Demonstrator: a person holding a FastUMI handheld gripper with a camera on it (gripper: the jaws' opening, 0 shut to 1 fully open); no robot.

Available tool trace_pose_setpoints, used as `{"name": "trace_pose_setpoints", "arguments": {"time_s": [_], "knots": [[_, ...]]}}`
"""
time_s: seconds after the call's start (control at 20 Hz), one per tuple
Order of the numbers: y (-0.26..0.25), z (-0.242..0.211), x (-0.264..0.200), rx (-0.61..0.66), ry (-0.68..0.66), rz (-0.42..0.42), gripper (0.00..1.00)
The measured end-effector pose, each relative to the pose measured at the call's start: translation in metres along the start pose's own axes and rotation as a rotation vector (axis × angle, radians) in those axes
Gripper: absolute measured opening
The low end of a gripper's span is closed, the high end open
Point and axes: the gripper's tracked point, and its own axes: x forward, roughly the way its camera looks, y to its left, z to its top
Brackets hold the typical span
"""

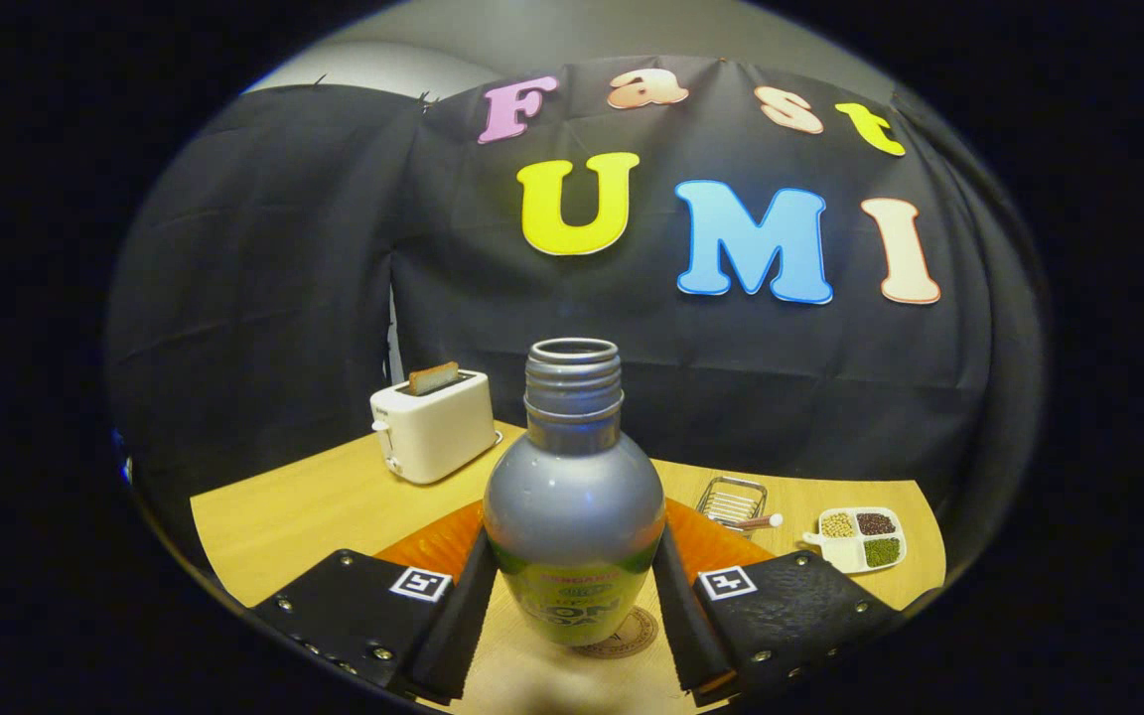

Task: Take the bottle from table, then pour the juice into the cup, finally place the bottle on the coaster

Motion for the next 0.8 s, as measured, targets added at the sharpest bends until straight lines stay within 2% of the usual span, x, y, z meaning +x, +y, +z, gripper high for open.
{"name": "trace_pose_setpoints", "arguments": {"time_s": [0.5, 0.8], "knots": [[-0.018, -0.015, 0.015, 0.033, 0.008, -0.011, 0.76], [-0.034, -0.057, 0.033, 0.079, 0.037, -0.049, 0.76]]}}
